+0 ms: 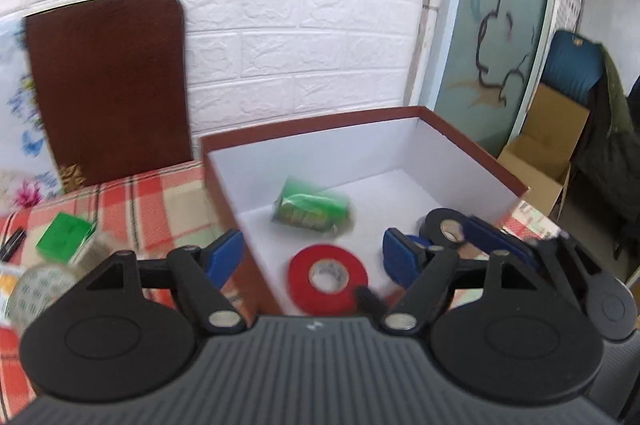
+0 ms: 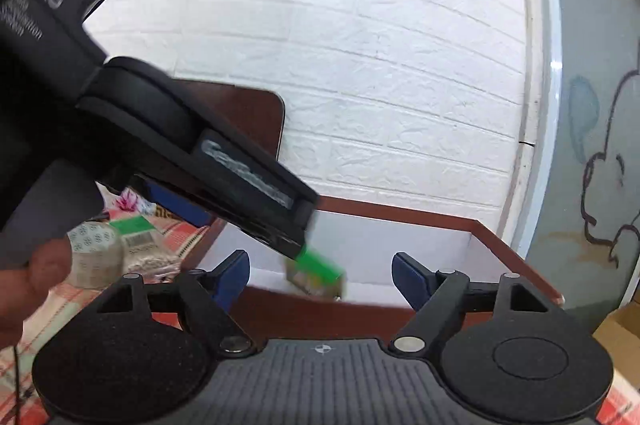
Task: Organize objects
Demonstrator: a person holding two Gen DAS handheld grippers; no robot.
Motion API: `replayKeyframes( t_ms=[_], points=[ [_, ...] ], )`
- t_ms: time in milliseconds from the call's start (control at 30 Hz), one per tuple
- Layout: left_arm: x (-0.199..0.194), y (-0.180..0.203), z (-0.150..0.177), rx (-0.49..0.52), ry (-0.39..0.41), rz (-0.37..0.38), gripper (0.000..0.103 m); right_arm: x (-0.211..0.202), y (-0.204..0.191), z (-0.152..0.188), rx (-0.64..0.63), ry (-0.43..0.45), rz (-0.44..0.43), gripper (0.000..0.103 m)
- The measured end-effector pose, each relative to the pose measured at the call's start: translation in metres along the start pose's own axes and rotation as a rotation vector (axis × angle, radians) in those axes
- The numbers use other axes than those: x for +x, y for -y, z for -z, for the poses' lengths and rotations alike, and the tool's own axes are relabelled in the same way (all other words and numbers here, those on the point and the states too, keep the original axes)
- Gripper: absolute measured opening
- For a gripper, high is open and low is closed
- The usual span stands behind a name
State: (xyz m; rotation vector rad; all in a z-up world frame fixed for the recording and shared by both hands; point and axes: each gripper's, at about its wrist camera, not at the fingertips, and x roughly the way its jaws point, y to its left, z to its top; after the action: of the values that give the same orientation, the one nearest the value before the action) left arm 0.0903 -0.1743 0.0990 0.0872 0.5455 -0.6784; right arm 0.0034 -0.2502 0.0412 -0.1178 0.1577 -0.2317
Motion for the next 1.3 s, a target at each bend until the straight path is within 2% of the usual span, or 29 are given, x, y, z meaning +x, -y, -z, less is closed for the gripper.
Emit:
replayKeyframes(
  t_ms=[100, 167, 333, 433, 500, 533, 567, 633, 733, 800, 867, 900, 1000, 1100, 1200, 1300],
  points=[
    [-0.03, -0.029, 0.029, -0.071, 0.024, -0.011, 0.081, -0.02, -0.017, 0.015, 0.002, -0.007, -0.098, 0.079],
    [-0.043, -0.056, 0.054, -0.123, -0.004, -0.069, 0.081, -0.023, -0.039, 0.019, -0.052, -0.043, -0.201, 0.078],
    [-0.065, -0.148, 0.116, -0.305, -0.125, -0.317, 0.081, -0.007, -0.085, 0.014, -0.159, -0.139, -0.381, 0.069],
    [-0.086, -0.193, 0.145, -0.343, -0.114, -0.503, 0.081, 0.004, -0.103, -0.001, -0.139, -0.181, -0.446, 0.068],
    [-0.096, -0.208, 0.16, -0.294, -0.079, -0.625, 0.084, 0.024, -0.11, -0.009, -0.095, -0.213, -0.472, 0.067],
    [-0.102, -0.214, 0.165, -0.312, -0.053, -0.635, 0.085, 0.042, -0.109, -0.014, -0.071, -0.229, -0.478, 0.067],
    [-0.109, -0.22, 0.166, -0.358, -0.014, -0.605, 0.086, 0.054, -0.114, -0.019, -0.055, -0.238, -0.478, 0.066],
    [-0.106, -0.225, 0.166, -0.364, -0.008, -0.607, 0.087, 0.072, -0.127, -0.026, -0.077, -0.228, -0.474, 0.065],
    [-0.099, -0.219, 0.163, -0.324, -0.016, -0.598, 0.09, 0.088, -0.161, -0.025, -0.207, -0.206, -0.492, 0.065],
    [-0.101, -0.22, 0.165, -0.342, -0.004, -0.584, 0.09, 0.1, -0.183, -0.021, -0.299, -0.239, -0.49, 0.065],
    [-0.103, -0.22, 0.167, -0.36, 0.008, -0.574, 0.091, 0.109, -0.196, -0.015, -0.352, -0.228, -0.438, 0.072],
    [-0.104, -0.219, 0.168, -0.362, 0.012, -0.573, 0.091, 0.114, -0.2, -0.014, -0.363, -0.223, -0.424, 0.079],
    [-0.105, -0.219, 0.169, -0.362, 0.013, -0.572, 0.091, 0.118, -0.203, -0.012, -0.366, -0.197, -0.363, 0.086],
    [-0.105, -0.219, 0.169, -0.366, 0.015, -0.569, 0.092, 0.128, -0.198, -0.012, -0.321, -0.218, -0.352, 0.096],
    [-0.105, -0.22, 0.169, -0.37, 0.019, -0.564, 0.093, 0.143, -0.194, -0.013, -0.279, -0.271, -0.408, 0.093],
    [-0.105, -0.22, 0.169, -0.371, 0.019, -0.565, 0.093, 0.142, -0.193, -0.013, -0.283, -0.279, -0.428, 0.092]
  ],
)
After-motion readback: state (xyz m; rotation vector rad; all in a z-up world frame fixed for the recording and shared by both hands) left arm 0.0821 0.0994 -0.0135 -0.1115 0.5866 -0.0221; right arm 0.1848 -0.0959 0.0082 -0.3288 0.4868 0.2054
